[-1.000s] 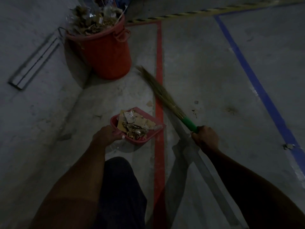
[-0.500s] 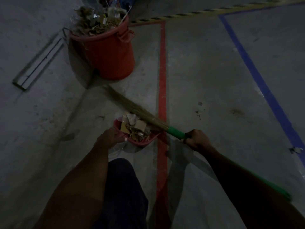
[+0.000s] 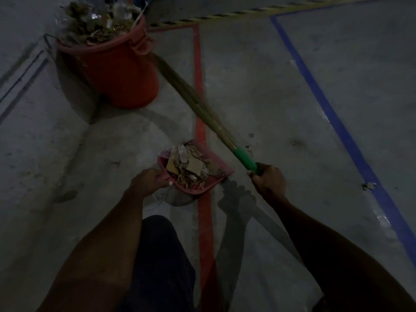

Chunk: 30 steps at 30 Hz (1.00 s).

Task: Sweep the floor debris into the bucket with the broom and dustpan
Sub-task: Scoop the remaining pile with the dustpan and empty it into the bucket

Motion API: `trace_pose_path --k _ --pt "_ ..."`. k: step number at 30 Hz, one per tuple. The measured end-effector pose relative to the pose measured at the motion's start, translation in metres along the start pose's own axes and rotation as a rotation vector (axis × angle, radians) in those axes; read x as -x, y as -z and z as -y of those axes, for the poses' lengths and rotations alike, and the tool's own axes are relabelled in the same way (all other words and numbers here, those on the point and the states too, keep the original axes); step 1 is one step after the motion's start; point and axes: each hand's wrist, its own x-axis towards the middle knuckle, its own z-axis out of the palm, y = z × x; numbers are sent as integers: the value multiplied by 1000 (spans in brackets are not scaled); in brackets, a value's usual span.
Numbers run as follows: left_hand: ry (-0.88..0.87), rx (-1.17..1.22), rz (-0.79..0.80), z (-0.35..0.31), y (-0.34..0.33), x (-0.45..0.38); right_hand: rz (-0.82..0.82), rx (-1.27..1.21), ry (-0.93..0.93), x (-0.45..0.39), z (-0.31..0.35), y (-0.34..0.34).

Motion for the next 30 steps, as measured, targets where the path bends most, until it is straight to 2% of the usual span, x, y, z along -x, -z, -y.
trace_pose_path --k 5,12,17,24,26,30 --pt "-125 -69 63 -48 -16 -17 -140 121 -142 10 -45 28" --pt "-202 -136 112 -82 -39 -35 -71 200 -317 33 -110 46" --pt "-158 -198 81 -96 -46 -36 88 129 -230 47 -123 50" --pt "-21 -157 110 -109 -43 -26 293 27 -68 32 -98 75" --pt "17 -157 115 -111 -31 -20 305 -15 -62 25 -94 87" --pt "37 -172 107 -111 -23 -8 200 -9 -43 14 -96 107"
